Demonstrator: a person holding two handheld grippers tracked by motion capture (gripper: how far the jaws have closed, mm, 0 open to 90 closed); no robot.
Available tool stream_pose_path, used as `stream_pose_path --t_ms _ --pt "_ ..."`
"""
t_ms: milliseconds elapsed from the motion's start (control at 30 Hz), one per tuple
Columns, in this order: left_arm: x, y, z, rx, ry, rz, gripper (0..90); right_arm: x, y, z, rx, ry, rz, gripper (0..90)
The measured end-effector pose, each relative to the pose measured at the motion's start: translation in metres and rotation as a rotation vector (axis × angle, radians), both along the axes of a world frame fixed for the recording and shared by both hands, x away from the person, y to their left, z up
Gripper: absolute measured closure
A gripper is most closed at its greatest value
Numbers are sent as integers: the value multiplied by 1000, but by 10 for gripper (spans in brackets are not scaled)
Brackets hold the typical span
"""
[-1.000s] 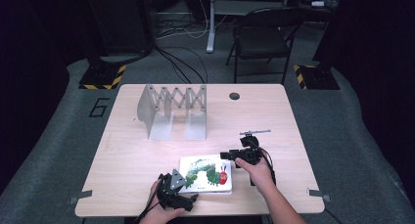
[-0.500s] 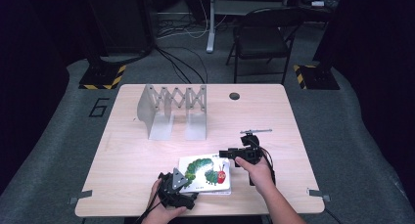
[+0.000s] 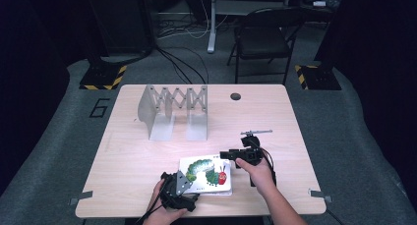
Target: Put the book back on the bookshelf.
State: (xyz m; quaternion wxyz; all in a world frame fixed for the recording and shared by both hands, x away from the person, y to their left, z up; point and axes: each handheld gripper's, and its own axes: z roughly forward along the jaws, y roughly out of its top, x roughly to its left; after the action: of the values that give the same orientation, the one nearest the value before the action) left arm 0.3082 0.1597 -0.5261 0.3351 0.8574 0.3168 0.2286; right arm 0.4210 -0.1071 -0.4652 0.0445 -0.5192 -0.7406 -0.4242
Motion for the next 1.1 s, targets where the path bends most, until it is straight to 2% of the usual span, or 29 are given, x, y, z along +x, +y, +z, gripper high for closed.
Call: stream_pose_path --t_ms 33,67,167,200,333,433,633,800,933,1067,1100 --pt "0 0 0 -2 3 -8 36 0 0 0 1 3 0 466" --pt "-1 0 0 3 -13 -10 45 0 0 0 1 6 -1 466" --pt "-6 -3 1 28 -60 -58 107 0 0 -1 0 4 -1 466" --pt "-8 -4 1 31 -64 -62 126 1 -1 -1 -2 0 4 466" --pt "-7 -3 1 27 -62 -66 142 0 0 -2 -2 6 0 466" --pt "-6 0 0 -15 -49 -71 147 1 0 -3 -8 8 -1 468" --pt "-7 0 -1 -7 -61 -73 148 3 -2 -7 10 26 -7 449" --pt "-7 0 -1 -6 -65 -77 148 5 -3 -10 -23 6 -24 413" --pt "-7 0 -1 -8 -65 -75 148 9 -7 -17 -23 45 -30 405" --pt "-7 0 -1 -7 -66 -75 148 11 -6 -21 -26 57 -23 398" --pt "-8 0 -2 -5 -77 -68 147 12 -5 -23 -24 81 -23 393"
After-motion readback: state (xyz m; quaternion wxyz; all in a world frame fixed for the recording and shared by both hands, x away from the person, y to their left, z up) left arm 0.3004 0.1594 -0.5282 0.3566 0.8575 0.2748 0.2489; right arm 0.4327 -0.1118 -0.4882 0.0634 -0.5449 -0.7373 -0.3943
